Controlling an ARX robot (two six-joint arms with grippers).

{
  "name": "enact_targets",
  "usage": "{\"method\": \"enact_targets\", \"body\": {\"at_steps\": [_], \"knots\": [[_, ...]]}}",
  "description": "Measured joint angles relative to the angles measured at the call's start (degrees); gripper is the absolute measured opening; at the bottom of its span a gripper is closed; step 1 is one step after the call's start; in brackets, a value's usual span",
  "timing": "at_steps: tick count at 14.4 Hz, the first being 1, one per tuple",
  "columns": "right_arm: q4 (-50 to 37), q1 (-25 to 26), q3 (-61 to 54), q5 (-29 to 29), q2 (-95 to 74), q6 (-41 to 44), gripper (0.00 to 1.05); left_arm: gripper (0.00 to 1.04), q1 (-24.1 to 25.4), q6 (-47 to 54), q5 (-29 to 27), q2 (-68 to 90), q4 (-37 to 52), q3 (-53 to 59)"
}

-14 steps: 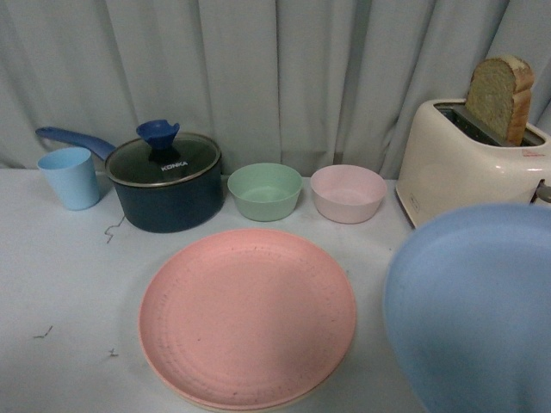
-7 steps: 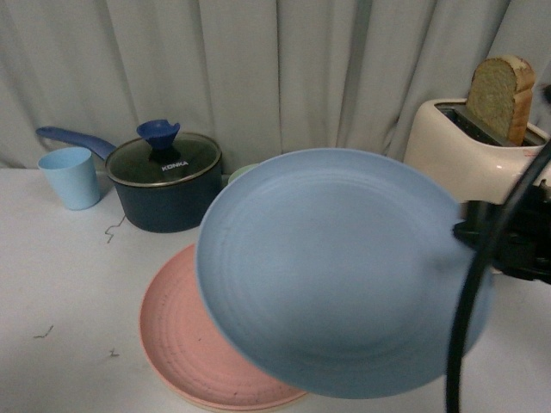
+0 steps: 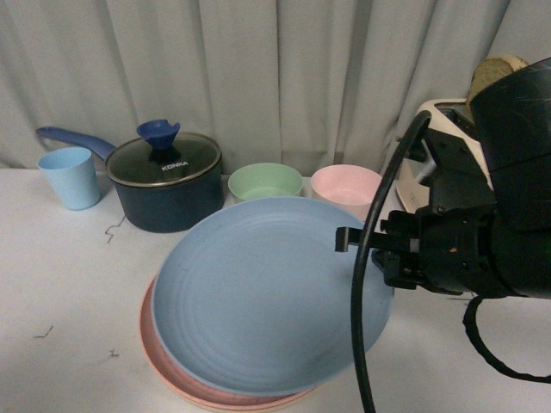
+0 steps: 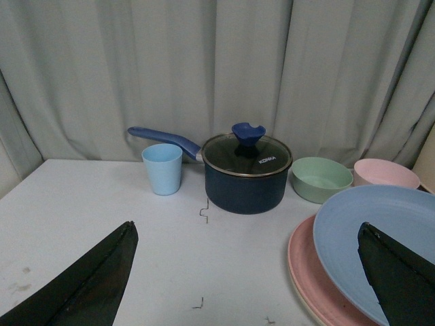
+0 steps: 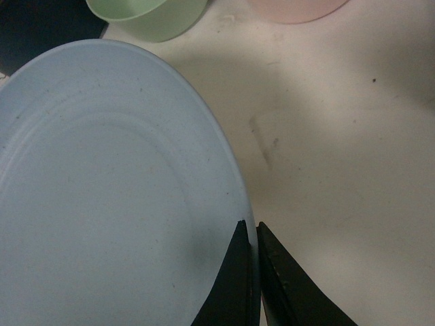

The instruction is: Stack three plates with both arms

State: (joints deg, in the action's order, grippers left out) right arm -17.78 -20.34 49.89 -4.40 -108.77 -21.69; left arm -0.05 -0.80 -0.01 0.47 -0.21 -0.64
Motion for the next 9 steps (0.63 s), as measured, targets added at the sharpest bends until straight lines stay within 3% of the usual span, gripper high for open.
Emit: {"method": "enact_targets", "body": {"at_steps": [9], "knots": [[1.75,-1.11,2.67,0.22,-3.15,-1.46,0.02,0.98,0.00,0.00,0.00,0.00,0.00,0.00]]}}
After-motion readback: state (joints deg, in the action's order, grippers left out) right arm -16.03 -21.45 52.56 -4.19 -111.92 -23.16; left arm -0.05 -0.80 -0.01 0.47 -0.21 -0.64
